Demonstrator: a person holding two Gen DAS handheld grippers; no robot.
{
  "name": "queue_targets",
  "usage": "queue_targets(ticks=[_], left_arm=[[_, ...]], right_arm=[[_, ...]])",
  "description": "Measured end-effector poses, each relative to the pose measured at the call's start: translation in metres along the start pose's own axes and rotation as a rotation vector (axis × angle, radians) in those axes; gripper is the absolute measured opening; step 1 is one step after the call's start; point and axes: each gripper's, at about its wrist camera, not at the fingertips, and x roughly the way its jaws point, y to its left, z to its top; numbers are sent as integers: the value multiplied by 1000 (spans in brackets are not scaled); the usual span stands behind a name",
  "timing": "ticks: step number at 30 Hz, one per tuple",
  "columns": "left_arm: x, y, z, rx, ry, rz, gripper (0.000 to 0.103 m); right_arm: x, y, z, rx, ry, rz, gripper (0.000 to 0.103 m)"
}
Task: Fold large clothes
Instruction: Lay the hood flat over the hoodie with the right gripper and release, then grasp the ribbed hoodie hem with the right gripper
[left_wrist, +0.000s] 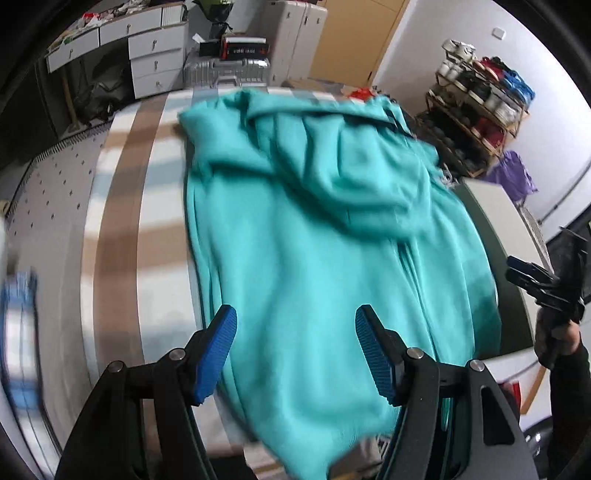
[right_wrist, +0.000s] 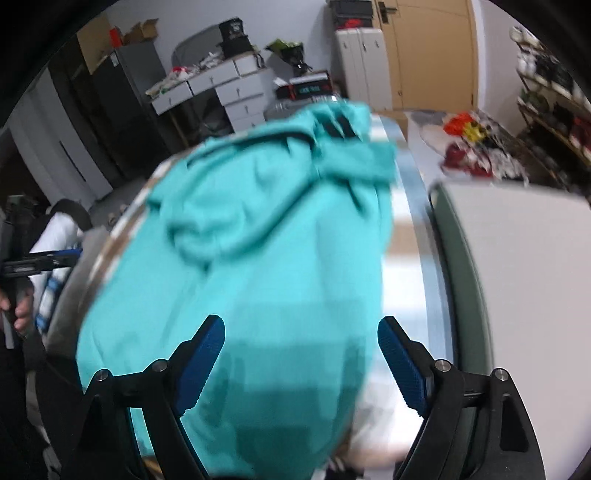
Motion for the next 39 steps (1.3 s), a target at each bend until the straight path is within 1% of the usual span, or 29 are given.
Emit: queue_targets(ticks=[3,5,6,8,9,10,12,14,15,17,19,21,23,24,25,26,27,29,32,34,36,37,38,39], left_arm=[[6,9,-27,-2,13,32,62],[14,17,-44,-40,50,40,62],[14,20,-49,-66,59,29,62],[17,25,-60,-118,74,-33,62],[15,25,-66,-134,75,-48,62],[15,26,-68,-148,73,-60,62],[13,24,-68,-149,67,-80,62],[12,21,-67,-142,58,-89,62],[8,18,-68,-139,54,-91,62],[7,12,-69,-135,48,-93,62],[7,5,-70,-134,46,-94,62],[9,-7,-70,-112,50,-107,62],[8,-23,-68,-70,49,-119,62],[8,-32,-68,-43,47,-122,62],[6,-46,-68,2,44,-123,62],[6,-55,-68,33,40,-121,62],[6,-73,-67,87,35,-122,62],[11,-99,-68,163,48,-147,62],[33,-142,-68,268,108,-190,62],[53,-163,-68,298,144,-177,62],[69,-177,-72,299,183,-171,62],[76,-185,-73,313,192,-169,62],[82,-192,-75,340,201,-152,62],[90,-198,-76,377,214,-104,62]], right_arm=[[7,-11,-27,79,48,39,85],[13,-16,-40,132,63,79,85],[16,-19,-41,160,66,113,85],[18,-21,-41,230,59,175,83],[20,-20,-38,267,65,223,75],[21,-16,-32,284,68,254,72],[16,-1,-23,267,35,290,72],[13,24,-13,214,11,361,72],[14,36,-7,187,12,390,73],[22,61,3,135,42,424,73],[31,68,5,151,64,449,73],[33,66,5,174,68,416,72],[17,53,0,189,17,401,72],[4,45,-5,190,-16,377,72],[-14,34,-12,188,-57,340,72],[-24,26,-18,183,-78,322,73],[-39,17,-27,174,-103,281,73],[-55,6,-44,164,-121,218,74],[-57,-4,-68,162,-85,158,77],[-50,-7,-82,148,-42,113,77],[-40,-5,-92,134,-11,72,76],[-36,-5,-97,129,-2,83,76],[-32,-9,-99,132,8,98,76],[-27,-10,-101,144,19,121,76]])
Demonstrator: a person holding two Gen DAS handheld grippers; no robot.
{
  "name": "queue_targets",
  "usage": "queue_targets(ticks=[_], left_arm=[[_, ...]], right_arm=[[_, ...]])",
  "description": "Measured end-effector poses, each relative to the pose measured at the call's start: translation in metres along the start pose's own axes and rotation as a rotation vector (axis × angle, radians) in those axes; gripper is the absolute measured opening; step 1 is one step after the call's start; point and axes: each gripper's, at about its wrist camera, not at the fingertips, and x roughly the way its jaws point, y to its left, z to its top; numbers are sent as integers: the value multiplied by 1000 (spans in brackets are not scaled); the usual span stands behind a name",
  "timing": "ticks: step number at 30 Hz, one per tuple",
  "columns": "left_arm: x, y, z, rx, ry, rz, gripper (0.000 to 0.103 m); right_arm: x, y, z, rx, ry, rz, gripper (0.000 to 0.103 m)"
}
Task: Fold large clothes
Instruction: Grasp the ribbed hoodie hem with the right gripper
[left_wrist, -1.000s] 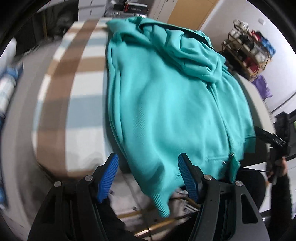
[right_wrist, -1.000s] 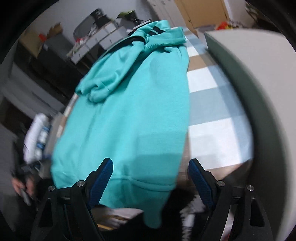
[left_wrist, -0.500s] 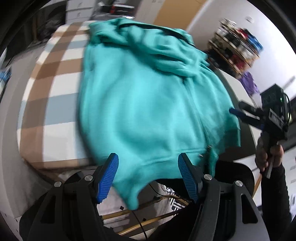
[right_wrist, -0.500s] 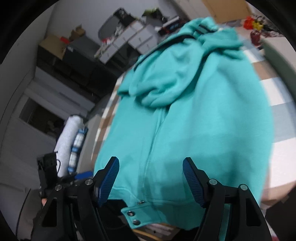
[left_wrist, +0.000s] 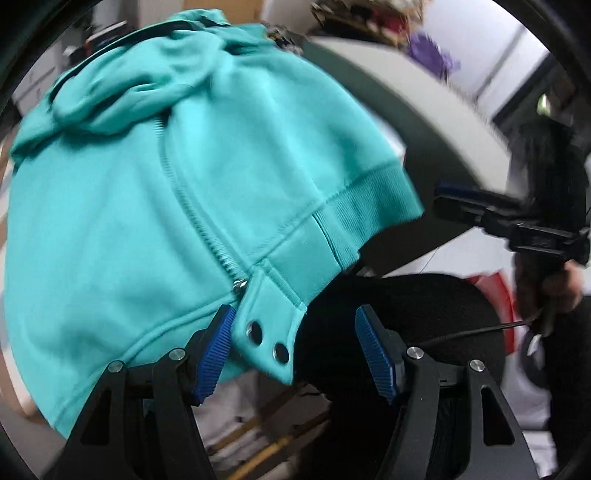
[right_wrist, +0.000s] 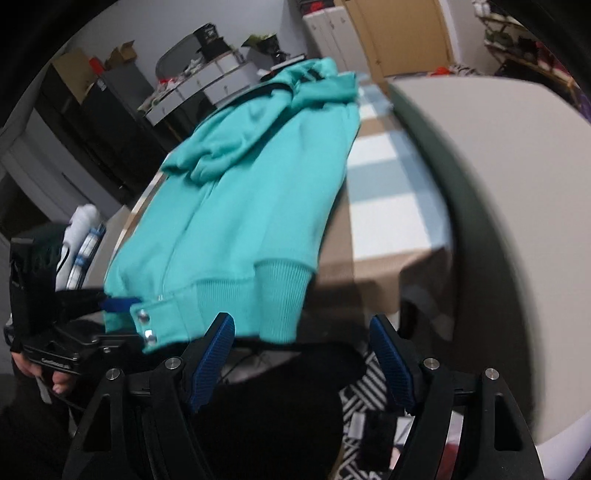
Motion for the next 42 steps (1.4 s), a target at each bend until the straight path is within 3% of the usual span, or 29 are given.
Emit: queue_targets(ticks=[2,5,6,7,8,9,12,15,20,23,24,25,29,33,38,42], left_arm=[[13,0,3,-3,25,68,62],[23,13,5,-86,27,34,62],[23,17,5,-107,22,22,59],[23,21,5,-126,13,26,43],[21,25,5,-131,6,65,31],[20,28,4,-121,2,101,21],[12,44,-1,-154,-7,38,20],[0,55,-5,-194,-16,8,21],[-26,62,-2,-192,-60,46,22],[-37,61,-3,-218,-106,11,38],[-36,63,-2,-213,-118,-5,51],[-34,61,-1,-204,-121,-9,58],[-31,62,5,-200,-107,24,58],[-46,83,-17,-255,-126,49,58],[-72,137,-70,-420,-140,113,58],[-70,182,-107,-604,-150,25,57]], right_arm=[[4,-4,-3,29,8,51,76],[17,-4,5,69,11,110,73],[20,-3,10,82,11,124,62],[21,-2,13,90,9,137,51],[21,1,16,96,2,154,26],[20,3,19,102,-12,158,8],[21,13,28,126,-46,247,6],[25,28,37,114,-59,278,6],[29,46,59,126,-99,349,5],[30,57,71,110,-114,364,5],[30,60,74,110,-124,372,5],[31,61,76,111,-130,370,5],[28,58,77,119,-137,328,5],[5,34,57,103,-144,233,5],[-4,-12,23,172,-78,134,5],[7,-26,13,201,-25,107,9]])
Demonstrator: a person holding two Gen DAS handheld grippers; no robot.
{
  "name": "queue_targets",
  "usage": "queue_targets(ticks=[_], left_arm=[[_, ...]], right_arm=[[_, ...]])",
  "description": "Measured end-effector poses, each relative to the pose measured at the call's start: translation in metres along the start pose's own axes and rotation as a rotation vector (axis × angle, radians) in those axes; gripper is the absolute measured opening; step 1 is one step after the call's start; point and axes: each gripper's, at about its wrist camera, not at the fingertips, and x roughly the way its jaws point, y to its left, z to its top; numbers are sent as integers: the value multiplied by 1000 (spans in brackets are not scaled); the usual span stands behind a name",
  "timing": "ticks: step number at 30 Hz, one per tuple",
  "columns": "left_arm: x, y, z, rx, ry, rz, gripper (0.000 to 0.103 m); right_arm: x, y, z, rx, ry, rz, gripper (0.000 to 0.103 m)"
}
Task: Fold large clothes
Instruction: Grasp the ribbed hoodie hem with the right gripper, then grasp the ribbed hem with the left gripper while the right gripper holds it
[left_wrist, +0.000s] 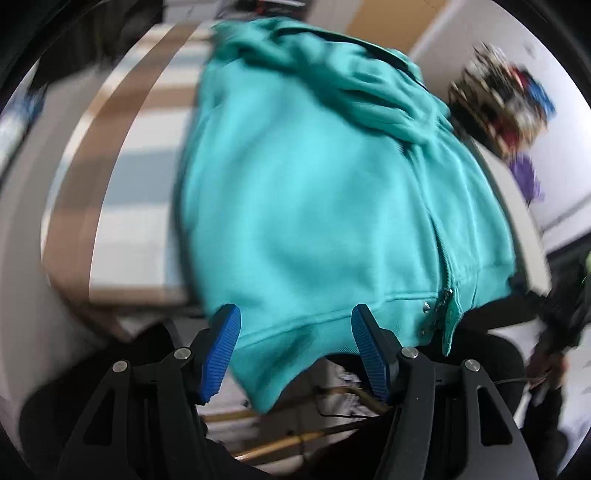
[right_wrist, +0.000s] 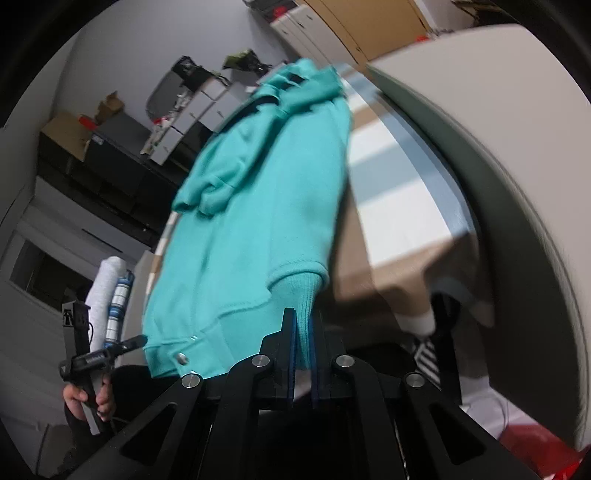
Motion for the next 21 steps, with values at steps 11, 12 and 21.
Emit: queue_targets(ticks=[11,12,21], left_arm=[[16,32,-13,-126,70,-70,58],[15,32,-14,-122,81,-73,58],[31,12,-23,-57,137,-142,42]], right_arm=[[15,5,28,-18,-2,-64,60],[22,3,30,-8,22,-51,60],[45,6,32,43,75,58,43]])
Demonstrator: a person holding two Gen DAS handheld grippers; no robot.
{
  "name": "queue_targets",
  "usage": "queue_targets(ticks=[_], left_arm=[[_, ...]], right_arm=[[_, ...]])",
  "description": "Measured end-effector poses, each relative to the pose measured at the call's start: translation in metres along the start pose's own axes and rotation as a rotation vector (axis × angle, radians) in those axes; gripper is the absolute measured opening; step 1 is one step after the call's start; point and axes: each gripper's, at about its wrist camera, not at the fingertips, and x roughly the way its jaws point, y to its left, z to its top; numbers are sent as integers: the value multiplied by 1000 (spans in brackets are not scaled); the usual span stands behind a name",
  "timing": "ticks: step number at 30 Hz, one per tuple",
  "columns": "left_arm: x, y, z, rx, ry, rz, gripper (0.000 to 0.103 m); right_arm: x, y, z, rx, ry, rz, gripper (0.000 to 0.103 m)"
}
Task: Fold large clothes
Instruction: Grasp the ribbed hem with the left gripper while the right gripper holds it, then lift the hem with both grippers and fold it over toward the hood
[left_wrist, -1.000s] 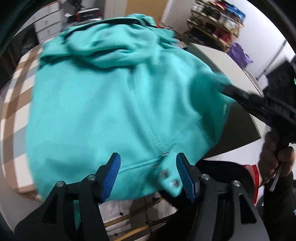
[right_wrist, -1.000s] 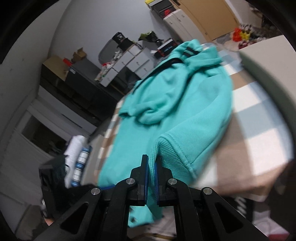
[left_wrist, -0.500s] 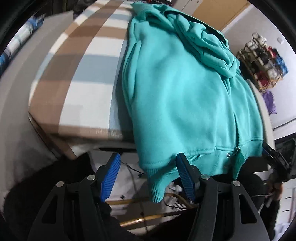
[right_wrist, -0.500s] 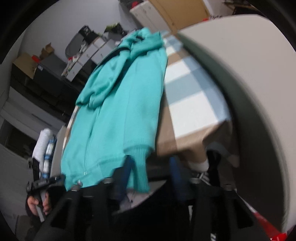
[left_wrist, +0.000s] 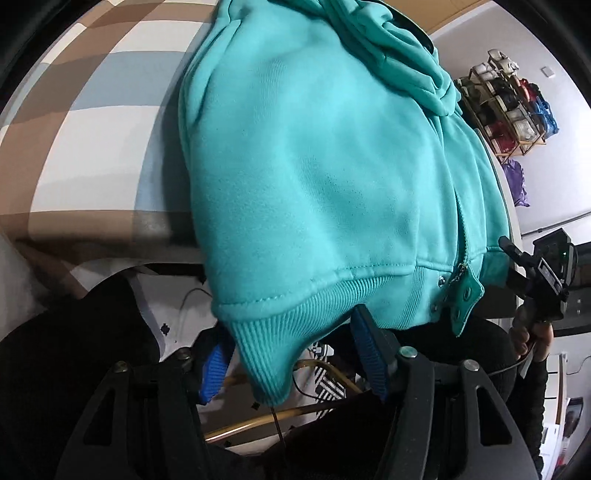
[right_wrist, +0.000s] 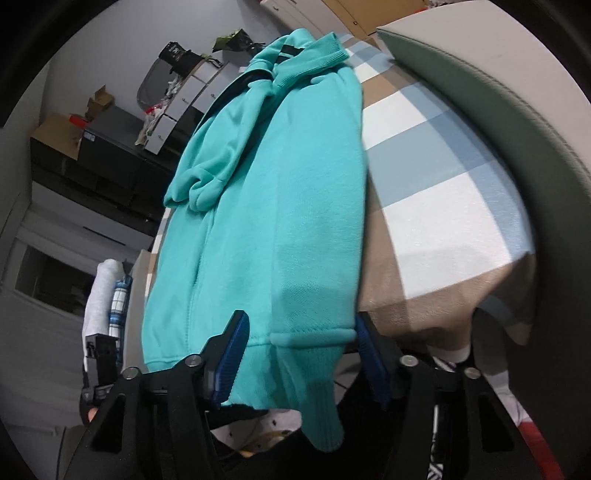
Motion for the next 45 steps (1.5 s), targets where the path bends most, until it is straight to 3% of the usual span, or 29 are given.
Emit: queue_targets(ticks=[1,2,5,8,13,17,23,28,32,33,39,45], left_arm=[[-1,0,-1,2,-1,-19,25],[2,-4,0,9,3,-25,20],[-9,-9,-2,34,-33,-39,7],[-17,-13,-5,52,-71,-18,5],[-9,-36,-7,195,-158,198,5],[2,-34,0,160,-157,225,6],[20,-19,12,88,-107,203,20],[28,-12,17,60,-82,135,51],[29,-9,18,52,-107,112,69],[26,-8,14,43,-112,114,79],[11,-1,11,56,-174,67,82],[6,28,18,-84,-204,55,81]], right_arm=[[-1,0,1,6,-12,-10,35],[-3,-2,1,21,-30,-26,19],[-8,-5,-1,33,-51,-23,11],[-16,1,-5,-9,-86,-56,9],[-21,5,-9,-49,-93,-97,9],[-18,3,-8,-40,-82,-110,9],[-16,4,-8,-44,-76,-127,9],[-11,4,-8,-37,-78,-146,10],[-8,2,-8,-21,-71,-154,10],[-8,2,-7,-17,-70,-155,10],[-4,5,-8,-23,-65,-180,11],[-3,5,-8,-23,-63,-183,12]])
